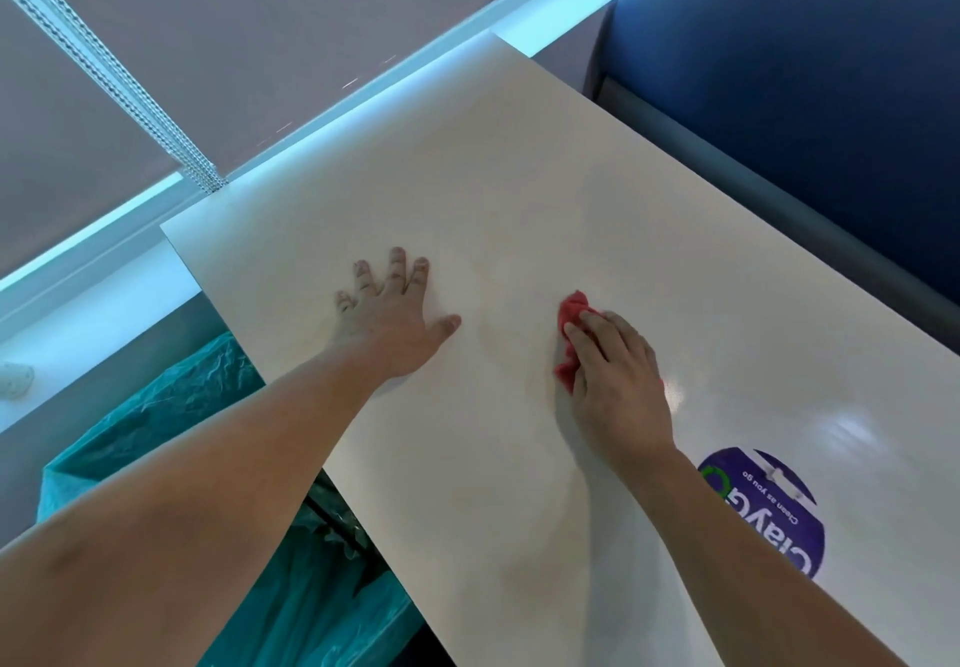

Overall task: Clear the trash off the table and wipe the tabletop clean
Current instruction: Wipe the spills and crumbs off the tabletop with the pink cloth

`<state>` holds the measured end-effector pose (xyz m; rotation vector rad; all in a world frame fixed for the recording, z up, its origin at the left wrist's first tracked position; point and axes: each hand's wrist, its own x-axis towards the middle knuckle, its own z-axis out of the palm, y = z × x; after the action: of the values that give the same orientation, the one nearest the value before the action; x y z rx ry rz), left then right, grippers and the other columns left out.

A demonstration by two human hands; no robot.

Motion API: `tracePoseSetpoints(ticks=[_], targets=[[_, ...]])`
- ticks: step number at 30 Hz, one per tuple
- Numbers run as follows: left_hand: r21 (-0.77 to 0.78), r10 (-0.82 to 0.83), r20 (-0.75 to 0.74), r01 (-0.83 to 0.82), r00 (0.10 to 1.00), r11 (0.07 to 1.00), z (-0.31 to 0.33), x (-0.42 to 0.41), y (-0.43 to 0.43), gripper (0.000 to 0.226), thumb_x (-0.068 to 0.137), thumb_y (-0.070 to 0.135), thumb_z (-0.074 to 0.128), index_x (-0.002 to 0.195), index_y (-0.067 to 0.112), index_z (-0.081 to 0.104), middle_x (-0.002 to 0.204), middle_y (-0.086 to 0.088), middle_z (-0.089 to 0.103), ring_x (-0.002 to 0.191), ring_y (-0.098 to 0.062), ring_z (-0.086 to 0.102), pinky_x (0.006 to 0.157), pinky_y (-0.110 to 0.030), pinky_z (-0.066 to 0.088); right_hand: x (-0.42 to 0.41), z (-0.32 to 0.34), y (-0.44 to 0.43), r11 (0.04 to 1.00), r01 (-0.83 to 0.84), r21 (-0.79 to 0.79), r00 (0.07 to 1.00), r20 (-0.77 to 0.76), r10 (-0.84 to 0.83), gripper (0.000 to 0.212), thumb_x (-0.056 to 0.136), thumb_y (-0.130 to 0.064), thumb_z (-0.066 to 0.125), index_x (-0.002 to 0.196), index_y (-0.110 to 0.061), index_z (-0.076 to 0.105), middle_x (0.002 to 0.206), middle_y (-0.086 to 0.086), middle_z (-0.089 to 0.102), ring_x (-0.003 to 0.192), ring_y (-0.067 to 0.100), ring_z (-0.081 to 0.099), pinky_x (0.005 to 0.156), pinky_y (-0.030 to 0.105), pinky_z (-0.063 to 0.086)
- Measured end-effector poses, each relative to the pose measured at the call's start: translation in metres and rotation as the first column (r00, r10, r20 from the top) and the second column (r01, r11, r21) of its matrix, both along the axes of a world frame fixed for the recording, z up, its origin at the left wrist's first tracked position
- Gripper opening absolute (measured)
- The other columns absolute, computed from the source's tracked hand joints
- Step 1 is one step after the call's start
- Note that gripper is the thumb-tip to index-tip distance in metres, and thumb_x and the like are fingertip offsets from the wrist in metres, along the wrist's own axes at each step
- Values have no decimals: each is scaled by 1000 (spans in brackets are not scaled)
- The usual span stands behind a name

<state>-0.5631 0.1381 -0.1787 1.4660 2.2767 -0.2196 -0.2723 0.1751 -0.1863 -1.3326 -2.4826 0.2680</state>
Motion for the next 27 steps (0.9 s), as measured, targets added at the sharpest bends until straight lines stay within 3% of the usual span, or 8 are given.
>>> tracePoseSetpoints(ticks=[6, 10, 13, 17, 20, 23, 27], targets=[[-10, 4, 7, -4, 1000, 1000, 4, 3, 0, 98, 86, 87, 23, 160, 34, -14, 168, 6, -24, 154, -43, -14, 120, -66, 6, 29, -5, -26, 984, -176, 10, 982, -65, 176, 50, 109, -31, 30, 132, -7, 67, 145, 8, 58, 141, 31, 47, 111, 50, 43], [-21, 6, 4, -6, 1000, 1000, 5, 3, 0, 97, 88, 85, 23, 160, 33, -15, 167, 6, -26, 154, -43, -15, 121, -66, 6, 44, 2, -3, 997, -33, -66, 994, 103, 40, 54, 105, -34, 29, 155, -17, 38, 166, -3, 28, 155, 21, 20, 126, 43, 14], [-27, 5, 5, -5, 1000, 1000, 9, 4, 3, 97, 88, 85, 26, 161, 33, -12, 168, 6, -24, 154, -44, -13, 120, -66, 9, 5, 8, 26, 994, 18, -109, 987, 158, 0, 58, 105, -41, 21, 159, -23, 33, 167, -9, 23, 157, 14, 8, 126, 36, -1], [-28, -5, -4, 4, 1000, 1000, 15, 2, 2, 97, 89, 84, 31, 162, 33, -7, 170, 5, -18, 155, -44, -7, 120, -65, 14, -38, 2, -8, 980, -166, -107, 968, 171, 183, 63, 99, -43, 28, 156, -18, 39, 167, -4, 25, 157, 17, 7, 127, 43, 7], [-23, -23, -14, 23, 1000, 999, 17, 1, 0, 86, 93, 80, 21, 162, 35, -5, 170, 6, -14, 155, -42, -3, 120, -63, 17, -5, -3, -53, 962, -256, -100, 946, 177, 270, 60, 101, -40, 32, 156, -17, 38, 168, -1, 25, 157, 18, 8, 125, 48, 15], [5, -23, -11, 23, 1000, 1000, 18, -1, 2, 71, 99, 68, 7, 162, 37, -2, 171, 9, -10, 156, -41, 0, 121, -61, 20, 47, -2, -19, 995, -47, -92, 975, 212, 66, 67, 101, -52, 29, 155, -14, 38, 166, 4, 29, 156, 24, 18, 122, 53, 21], [3, -8, 2, 8, 1000, 1000, 23, 0, 4, 65, 102, 63, 6, 162, 38, 2, 171, 11, -5, 156, -41, 3, 122, -59, 22, 33, 5, 59, 926, 365, -95, 891, 323, -318, 74, 95, -48, 28, 160, -11, 24, 169, 5, 20, 157, 25, 9, 127, 49, 12]])
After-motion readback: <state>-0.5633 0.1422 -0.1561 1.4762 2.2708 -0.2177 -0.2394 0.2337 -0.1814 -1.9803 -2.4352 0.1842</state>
